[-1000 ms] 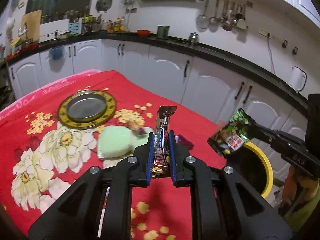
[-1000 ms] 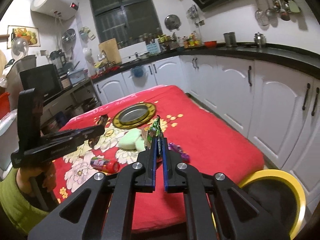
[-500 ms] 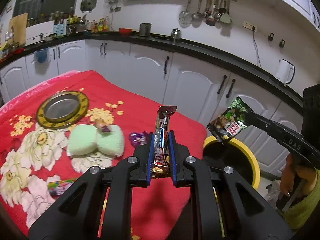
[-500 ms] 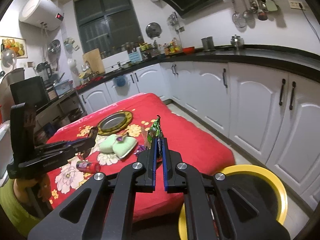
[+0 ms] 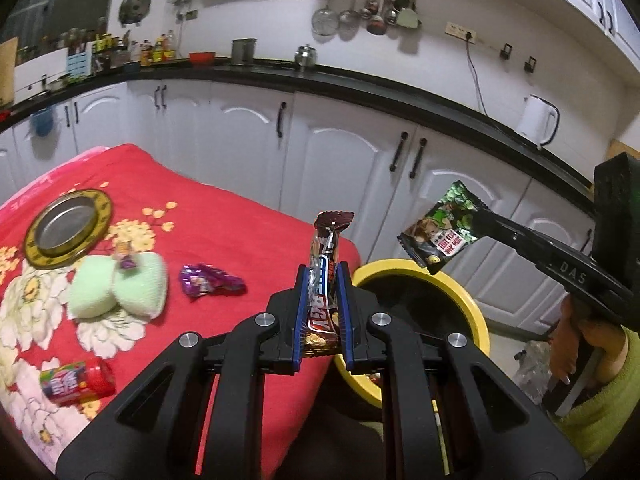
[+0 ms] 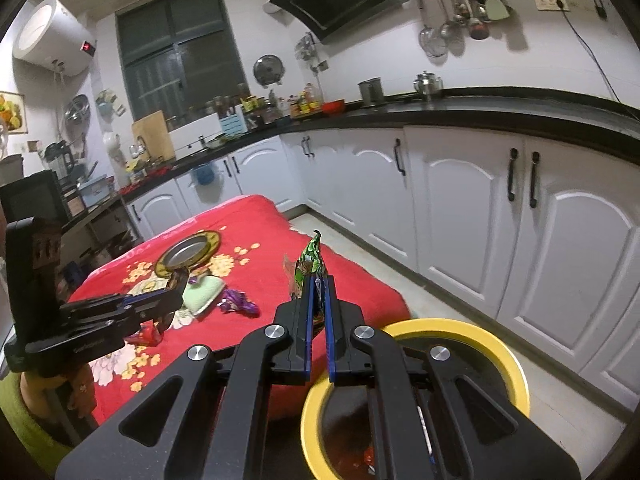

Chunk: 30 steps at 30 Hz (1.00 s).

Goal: Collect trash
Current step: 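Carry the chocolate bar and green snack bag in both tools over the bin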

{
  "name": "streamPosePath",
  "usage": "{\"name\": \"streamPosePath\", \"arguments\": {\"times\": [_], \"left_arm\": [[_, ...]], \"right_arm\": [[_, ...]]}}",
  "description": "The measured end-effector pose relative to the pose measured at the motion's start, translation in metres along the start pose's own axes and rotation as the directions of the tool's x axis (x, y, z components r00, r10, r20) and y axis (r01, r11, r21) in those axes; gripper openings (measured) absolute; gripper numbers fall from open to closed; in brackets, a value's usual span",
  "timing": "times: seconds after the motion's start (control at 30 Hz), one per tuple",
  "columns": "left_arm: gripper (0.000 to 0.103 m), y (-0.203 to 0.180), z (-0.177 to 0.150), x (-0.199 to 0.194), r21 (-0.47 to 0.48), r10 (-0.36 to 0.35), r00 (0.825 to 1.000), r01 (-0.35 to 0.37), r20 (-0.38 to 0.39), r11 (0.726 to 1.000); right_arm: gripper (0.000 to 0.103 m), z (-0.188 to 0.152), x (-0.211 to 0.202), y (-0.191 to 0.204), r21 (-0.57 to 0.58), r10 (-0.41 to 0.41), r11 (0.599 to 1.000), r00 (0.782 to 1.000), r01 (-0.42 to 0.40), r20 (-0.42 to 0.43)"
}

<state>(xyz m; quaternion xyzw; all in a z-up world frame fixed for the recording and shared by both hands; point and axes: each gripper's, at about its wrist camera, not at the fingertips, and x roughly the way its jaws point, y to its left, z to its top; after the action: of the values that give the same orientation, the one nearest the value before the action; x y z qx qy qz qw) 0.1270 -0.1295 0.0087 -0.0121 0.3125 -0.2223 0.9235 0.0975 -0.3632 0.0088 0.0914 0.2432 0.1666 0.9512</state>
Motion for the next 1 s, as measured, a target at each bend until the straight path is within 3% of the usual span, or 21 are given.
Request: {"name": "streamPosePath", "arguments": {"times": [0.5,1.0], "left_arm": [[0.009,-0.042,-0.012,0.028,0.084,-0.06,0.996,0.066,-0.071,0.994],[0.009,-0.078,-0.034,0.065,0.135,-0.128,0.978,0.152,-0.167,0.979]], "right_arm": [[0.005,-0.02,-0.014,-0.041,0.035,-0.099,0.994,0.995,0.1,-0.018],[0.005,-0.035,-0.017,-0.076,0.079,-0.15,0.985,0.988,0.154,-0.047]]}}
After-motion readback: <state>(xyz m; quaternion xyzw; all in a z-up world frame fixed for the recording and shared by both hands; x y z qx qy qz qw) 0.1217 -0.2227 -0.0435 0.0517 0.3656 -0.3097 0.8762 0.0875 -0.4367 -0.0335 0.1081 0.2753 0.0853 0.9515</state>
